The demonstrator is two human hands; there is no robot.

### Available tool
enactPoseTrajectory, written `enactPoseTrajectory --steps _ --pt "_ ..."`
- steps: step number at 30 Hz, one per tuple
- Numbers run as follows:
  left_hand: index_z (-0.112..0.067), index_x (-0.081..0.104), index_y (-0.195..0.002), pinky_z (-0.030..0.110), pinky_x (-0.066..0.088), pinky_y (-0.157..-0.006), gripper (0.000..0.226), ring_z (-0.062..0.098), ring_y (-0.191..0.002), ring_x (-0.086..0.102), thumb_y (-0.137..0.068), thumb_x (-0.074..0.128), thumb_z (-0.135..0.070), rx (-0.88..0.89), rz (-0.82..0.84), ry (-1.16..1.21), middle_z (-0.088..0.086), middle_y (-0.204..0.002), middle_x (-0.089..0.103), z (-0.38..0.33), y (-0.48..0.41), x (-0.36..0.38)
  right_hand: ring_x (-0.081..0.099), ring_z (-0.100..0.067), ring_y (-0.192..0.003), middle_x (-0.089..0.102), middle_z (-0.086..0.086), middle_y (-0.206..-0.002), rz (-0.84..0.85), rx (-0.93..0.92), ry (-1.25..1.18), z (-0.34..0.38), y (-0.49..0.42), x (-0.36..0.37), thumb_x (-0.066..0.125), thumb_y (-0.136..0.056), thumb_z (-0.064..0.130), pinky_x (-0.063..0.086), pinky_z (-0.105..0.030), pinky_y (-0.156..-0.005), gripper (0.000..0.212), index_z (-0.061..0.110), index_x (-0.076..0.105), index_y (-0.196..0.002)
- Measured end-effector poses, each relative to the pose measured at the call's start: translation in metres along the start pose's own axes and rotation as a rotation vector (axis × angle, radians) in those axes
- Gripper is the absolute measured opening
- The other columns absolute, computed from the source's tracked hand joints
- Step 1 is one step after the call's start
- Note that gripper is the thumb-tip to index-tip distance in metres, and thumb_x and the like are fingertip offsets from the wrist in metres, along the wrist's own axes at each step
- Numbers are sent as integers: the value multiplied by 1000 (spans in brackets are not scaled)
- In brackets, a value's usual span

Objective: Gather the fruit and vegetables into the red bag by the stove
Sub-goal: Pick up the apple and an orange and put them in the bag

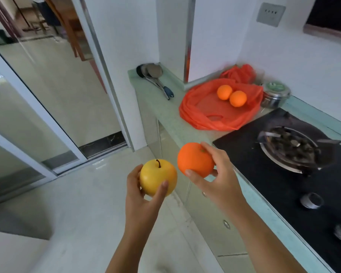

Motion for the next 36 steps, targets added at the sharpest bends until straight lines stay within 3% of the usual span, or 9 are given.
enactPoseTrajectory --steps 5,11,15,18,22,26,30,36 --pt "-35 40 -117 11 49 -66 61 -8 -95 52 -62 68 -39 -18 -12 16 -24 -111 45 14 -57 -14 42 10 -107 38 20 -120 1 21 18 -9 -41 32 66 -64 49 43 -8 -78 70 37 38 -127" --pt "-47 41 -107 20 52 -68 58 -1 -95 56 -58 71 -46 -63 70 47 -22 -112 47 32 -114 12 43 6 -109 37 22 -119 -75 77 34 -39 -94 26 63 -60 54 42 -17 -81 66 45 37 -120" --pt "-48 41 -107 25 52 -72 62 -2 -94 56 -52 68 -57 -38 142 28 -22 -112 49 34 -166 47 38 13 -109 34 30 -117 -154 94 43 -61 -145 17 69 -64 40 38 -12 -82 69 38 36 -124" --pt "-42 41 -112 26 52 -75 65 -5 -94 53 -53 66 -57 14 222 -39 -22 -111 48 29 -212 84 39 8 -109 36 21 -118 -201 96 51 -79 -190 4 72 -67 34 37 -14 -86 69 31 37 -127" --pt "-35 43 -115 26 50 -78 68 -3 -97 52 -55 66 -58 113 328 -98 -20 -112 49 8 -276 142 40 -6 -106 37 5 -117 -334 180 70 -104 -237 -32 75 -72 15 38 -28 -92 68 23 40 -129" --pt "-43 42 -111 21 51 -73 61 -3 -96 53 -57 65 -59 134 410 -80 -21 -112 49 -1 -320 198 38 -6 -105 34 5 -121 -403 276 125 -136 -264 -64 75 -72 18 33 -24 -87 69 23 39 -131" --pt "-28 44 -121 21 48 -75 70 0 -100 52 -61 67 -56 110 492 -91 -12 -116 50 11 -345 249 35 -5 -106 32 7 -122 -463 382 170 -167 -278 -86 74 -73 24 32 -23 -85 71 24 37 -133" --pt "-23 44 -125 27 44 -82 76 12 -104 50 -61 66 -55 112 581 -167 -6 -118 49 30 -375 301 35 -6 -108 31 7 -125 -520 493 209 -201 -291 -97 74 -74 27 34 -23 -85 71 25 35 -134"
Point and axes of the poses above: each hand's wrist, its own y-axis away from the middle knuckle, its own x-axis out of the palm, z = x × y, the point moved 8 cm from there along -y, towards the middle knuckle
